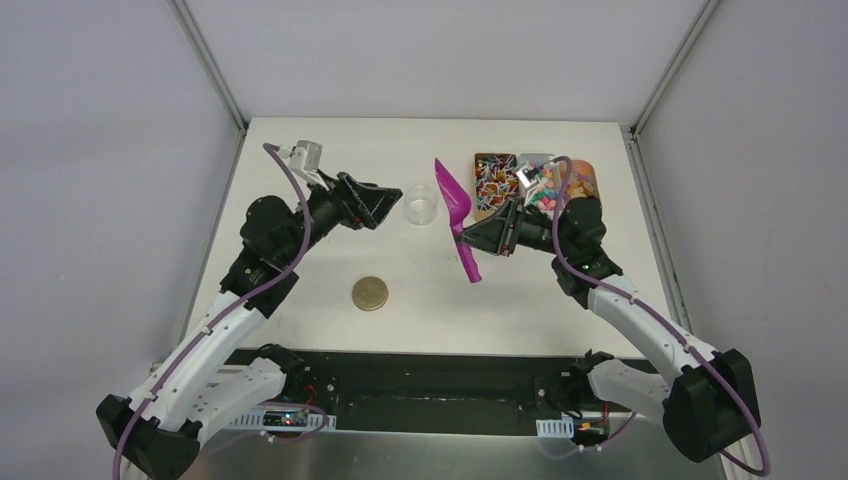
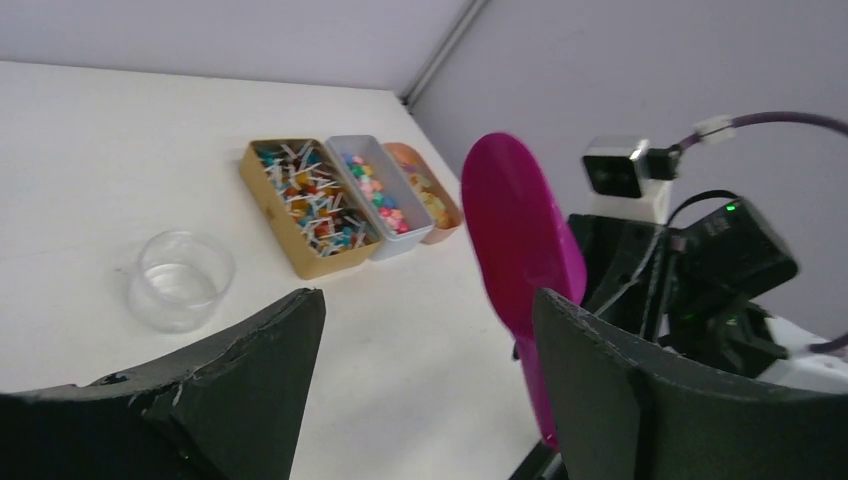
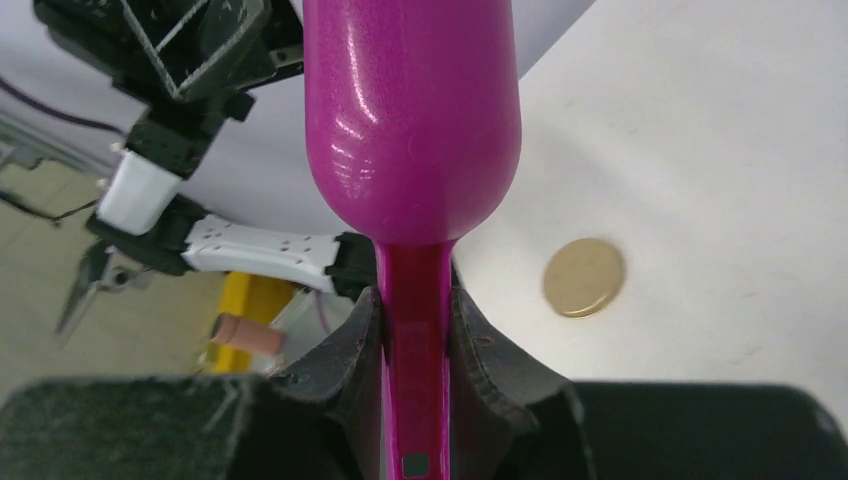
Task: Pack the candies
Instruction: Pick up the spatula from the center of the board, then adjust the spatula, then scoop the fake candies from the storage box.
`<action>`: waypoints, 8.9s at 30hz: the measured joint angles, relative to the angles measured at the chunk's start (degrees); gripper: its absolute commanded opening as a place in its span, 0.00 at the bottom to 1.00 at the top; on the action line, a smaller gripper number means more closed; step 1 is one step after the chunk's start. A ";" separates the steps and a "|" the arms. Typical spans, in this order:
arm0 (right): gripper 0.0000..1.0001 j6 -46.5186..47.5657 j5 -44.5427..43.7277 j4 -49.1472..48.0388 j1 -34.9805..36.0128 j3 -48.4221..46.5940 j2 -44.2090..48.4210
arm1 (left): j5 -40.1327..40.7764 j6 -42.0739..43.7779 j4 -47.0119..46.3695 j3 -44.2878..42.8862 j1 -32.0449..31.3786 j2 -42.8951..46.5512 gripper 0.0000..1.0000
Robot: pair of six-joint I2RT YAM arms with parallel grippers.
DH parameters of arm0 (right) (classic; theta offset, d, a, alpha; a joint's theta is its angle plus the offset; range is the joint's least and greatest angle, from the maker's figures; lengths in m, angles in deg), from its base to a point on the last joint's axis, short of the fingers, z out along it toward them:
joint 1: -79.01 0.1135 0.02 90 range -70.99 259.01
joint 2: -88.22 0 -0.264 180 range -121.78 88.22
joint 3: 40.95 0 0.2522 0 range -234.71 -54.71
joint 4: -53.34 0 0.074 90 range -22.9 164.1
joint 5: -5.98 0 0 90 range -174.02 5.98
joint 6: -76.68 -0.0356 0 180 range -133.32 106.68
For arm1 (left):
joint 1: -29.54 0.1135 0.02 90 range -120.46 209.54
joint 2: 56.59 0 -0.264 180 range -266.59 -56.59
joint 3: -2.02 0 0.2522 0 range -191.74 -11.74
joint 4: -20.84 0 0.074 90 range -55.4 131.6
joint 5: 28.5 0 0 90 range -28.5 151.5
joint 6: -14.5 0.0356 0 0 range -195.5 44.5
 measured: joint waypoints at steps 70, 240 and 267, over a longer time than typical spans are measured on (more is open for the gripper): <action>0.75 52.83 -17.00 3.21 15.98 4.46 17.49 | 6.75 -49.77 31.76 -5.60 4.04 -7.41 0.00; 0.00 43.25 -60.94 -0.20 -0.68 0.02 -27.54 | 19.93 21.14 20.20 8.04 5.35 15.04 0.99; 0.00 56.94 -54.90 -21.51 -0.79 18.99 -8.04 | 24.02 21.14 21.29 8.04 5.35 15.61 0.99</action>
